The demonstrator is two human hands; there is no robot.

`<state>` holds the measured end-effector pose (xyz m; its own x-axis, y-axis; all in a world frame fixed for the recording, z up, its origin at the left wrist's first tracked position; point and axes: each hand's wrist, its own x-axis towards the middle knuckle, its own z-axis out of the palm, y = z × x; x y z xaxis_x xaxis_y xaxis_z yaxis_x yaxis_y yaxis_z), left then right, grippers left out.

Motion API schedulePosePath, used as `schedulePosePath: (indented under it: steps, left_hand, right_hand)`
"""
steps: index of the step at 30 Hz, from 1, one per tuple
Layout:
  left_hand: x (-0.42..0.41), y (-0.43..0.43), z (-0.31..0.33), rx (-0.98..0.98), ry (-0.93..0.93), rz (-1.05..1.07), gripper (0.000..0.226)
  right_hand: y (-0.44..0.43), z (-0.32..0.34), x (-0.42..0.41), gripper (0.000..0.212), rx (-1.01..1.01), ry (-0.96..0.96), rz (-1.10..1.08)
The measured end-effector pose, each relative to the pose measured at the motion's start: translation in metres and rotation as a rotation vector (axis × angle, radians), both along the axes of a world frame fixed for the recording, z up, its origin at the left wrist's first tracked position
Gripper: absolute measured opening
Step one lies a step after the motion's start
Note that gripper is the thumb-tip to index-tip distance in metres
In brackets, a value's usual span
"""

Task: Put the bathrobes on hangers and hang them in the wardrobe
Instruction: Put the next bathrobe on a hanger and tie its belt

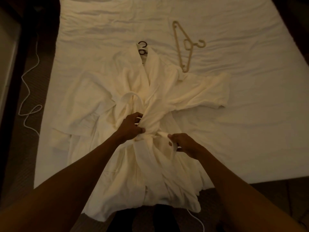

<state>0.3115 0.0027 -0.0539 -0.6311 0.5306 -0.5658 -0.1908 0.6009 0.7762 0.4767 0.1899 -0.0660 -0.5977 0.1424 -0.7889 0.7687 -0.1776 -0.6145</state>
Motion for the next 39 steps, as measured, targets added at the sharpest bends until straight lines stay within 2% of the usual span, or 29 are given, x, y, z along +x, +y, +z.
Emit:
schedulePosePath:
  steps: [2, 5, 7, 10, 14, 19, 21, 23, 25, 27, 29, 32, 33, 35, 36, 39]
  left_hand:
    - [0.002, 0.003, 0.002, -0.021, 0.045, -0.008, 0.052]
    - [0.005, 0.009, 0.006, -0.079, 0.115, -0.03, 0.056]
    - [0.009, 0.015, 0.011, -0.101, 0.219, -0.066, 0.064]
    - [0.015, 0.025, 0.012, -0.024, 0.422, -0.12, 0.073]
    - [0.024, 0.042, 0.012, -0.035, 0.529, -0.329, 0.047]
    - [0.027, 0.062, 0.008, -0.011, 0.655, -0.388, 0.023]
    - [0.02, 0.068, 0.007, -0.032, 0.646, -0.428, 0.021]
    - [0.008, 0.072, 0.009, -0.049, 0.611, -0.464, 0.022]
    - [-0.003, 0.074, 0.012, -0.08, 0.567, -0.519, 0.022]
    - [-0.009, 0.076, 0.016, -0.135, 0.531, -0.607, 0.021]
    - [-0.009, 0.078, 0.017, -0.157, 0.515, -0.653, 0.02]
    - [0.002, 0.086, 0.024, -0.069, 0.45, -0.583, 0.03]
    - [0.004, 0.091, 0.027, -0.006, 0.431, -0.541, 0.037]
    - [0.006, 0.101, 0.034, 0.091, 0.441, -0.483, 0.043]
    - [0.006, 0.106, 0.039, 0.113, 0.456, -0.476, 0.039]
    - [-0.001, 0.116, 0.046, 0.086, 0.453, -0.495, 0.025]
  right_hand:
    - [0.01, 0.011, -0.008, 0.03, 0.105, 0.018, -0.089]
    - [0.026, 0.032, -0.027, 0.033, 0.214, 0.093, -0.056]
    - [0.028, 0.043, -0.036, 0.028, 0.194, 0.134, -0.042]
    - [0.026, 0.043, -0.041, 0.027, 0.13, 0.121, -0.062]
    - [0.029, 0.037, -0.038, 0.026, 0.068, 0.123, -0.119]
    - [0.04, 0.026, -0.028, 0.031, 0.04, 0.121, -0.182]
    - [0.046, 0.023, -0.022, 0.043, 0.028, 0.064, -0.218]
    - [0.052, 0.024, -0.01, 0.05, -0.006, -0.055, -0.097]
    - [0.055, 0.024, 0.008, 0.048, -0.068, -0.18, 0.129]
    - [0.059, 0.024, 0.022, 0.035, -0.066, -0.168, 0.22]
    - [0.064, 0.028, 0.02, 0.018, -0.015, -0.054, 0.117]
    - [0.078, 0.05, -0.009, 0.02, -0.02, 0.135, -0.24]
    - [0.084, 0.057, -0.02, 0.02, 0.005, 0.18, -0.282]
    - [0.092, 0.069, -0.039, 0.021, 0.092, 0.217, -0.179]
    - [0.093, 0.071, -0.043, 0.023, 0.126, 0.216, -0.125]
    - [0.086, 0.069, -0.041, 0.031, 0.145, 0.199, -0.173]
